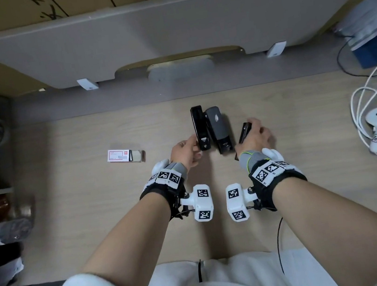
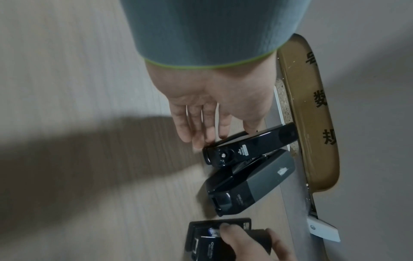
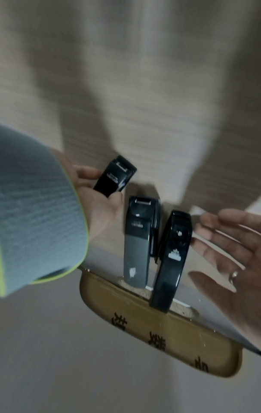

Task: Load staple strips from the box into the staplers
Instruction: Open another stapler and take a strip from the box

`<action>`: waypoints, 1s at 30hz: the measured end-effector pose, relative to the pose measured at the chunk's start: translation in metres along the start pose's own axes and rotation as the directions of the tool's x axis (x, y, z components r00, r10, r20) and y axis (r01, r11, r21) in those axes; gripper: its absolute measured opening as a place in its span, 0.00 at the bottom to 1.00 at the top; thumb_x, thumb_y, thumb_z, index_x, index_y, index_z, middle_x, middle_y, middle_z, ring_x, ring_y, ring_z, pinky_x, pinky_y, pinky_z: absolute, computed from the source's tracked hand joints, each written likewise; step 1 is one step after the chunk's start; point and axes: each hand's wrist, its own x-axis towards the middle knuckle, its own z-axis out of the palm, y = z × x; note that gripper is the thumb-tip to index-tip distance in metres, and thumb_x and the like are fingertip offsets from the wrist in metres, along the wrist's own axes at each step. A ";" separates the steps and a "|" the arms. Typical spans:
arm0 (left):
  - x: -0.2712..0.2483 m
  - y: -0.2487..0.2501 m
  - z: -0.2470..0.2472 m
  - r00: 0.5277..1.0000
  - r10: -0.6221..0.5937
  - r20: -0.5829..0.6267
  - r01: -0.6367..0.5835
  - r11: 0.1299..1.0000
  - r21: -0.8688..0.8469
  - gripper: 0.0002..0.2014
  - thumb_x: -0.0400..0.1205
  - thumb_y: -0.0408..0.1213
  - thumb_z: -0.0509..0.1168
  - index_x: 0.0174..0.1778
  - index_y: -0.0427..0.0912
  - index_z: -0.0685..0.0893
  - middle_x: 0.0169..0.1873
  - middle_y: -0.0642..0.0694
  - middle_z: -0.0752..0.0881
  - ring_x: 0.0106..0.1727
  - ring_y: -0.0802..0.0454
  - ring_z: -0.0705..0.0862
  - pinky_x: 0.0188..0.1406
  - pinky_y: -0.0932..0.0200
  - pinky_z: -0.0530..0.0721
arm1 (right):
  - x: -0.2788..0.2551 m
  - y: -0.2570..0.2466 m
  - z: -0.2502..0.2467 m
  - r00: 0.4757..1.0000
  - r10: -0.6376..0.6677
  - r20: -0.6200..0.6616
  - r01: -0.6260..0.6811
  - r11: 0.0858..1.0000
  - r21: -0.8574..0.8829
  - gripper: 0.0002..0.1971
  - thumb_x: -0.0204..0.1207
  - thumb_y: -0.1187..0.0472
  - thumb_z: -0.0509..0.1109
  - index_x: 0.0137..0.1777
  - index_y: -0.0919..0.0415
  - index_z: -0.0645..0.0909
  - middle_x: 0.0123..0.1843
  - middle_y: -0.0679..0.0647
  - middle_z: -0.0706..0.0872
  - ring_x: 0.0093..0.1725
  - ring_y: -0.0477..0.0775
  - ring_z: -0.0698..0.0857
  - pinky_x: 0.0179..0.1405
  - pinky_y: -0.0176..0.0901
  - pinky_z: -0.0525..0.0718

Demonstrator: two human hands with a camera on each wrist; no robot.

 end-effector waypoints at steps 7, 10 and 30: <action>-0.013 -0.015 0.001 0.993 -0.089 -0.078 0.099 0.986 0.133 0.08 0.83 0.36 0.62 0.39 0.42 0.82 0.36 0.44 0.86 0.31 0.48 0.83 0.45 0.55 0.83 | -0.006 0.025 0.002 0.977 0.173 0.126 -0.193 0.966 0.170 0.34 0.69 0.63 0.74 0.75 0.62 0.66 0.66 0.60 0.81 0.59 0.60 0.85 0.56 0.44 0.81; -0.024 -0.019 0.009 0.992 -0.125 -0.024 0.127 0.972 0.197 0.09 0.84 0.40 0.65 0.42 0.40 0.85 0.40 0.43 0.89 0.35 0.46 0.86 0.54 0.49 0.85 | -0.016 0.031 -0.010 0.953 0.147 0.265 -0.176 0.980 0.089 0.16 0.64 0.59 0.73 0.52 0.63 0.82 0.42 0.60 0.89 0.34 0.57 0.89 0.29 0.35 0.85; -0.049 -0.071 -0.158 0.933 -0.190 -0.304 -0.049 0.773 -0.633 0.14 0.90 0.26 0.50 0.64 0.37 0.78 0.43 0.36 0.84 0.37 0.43 0.84 0.16 0.57 0.85 | -0.101 -0.054 0.062 0.917 -0.306 0.257 0.243 0.937 0.250 0.09 0.71 0.68 0.73 0.47 0.54 0.83 0.44 0.47 0.84 0.47 0.53 0.83 0.44 0.35 0.73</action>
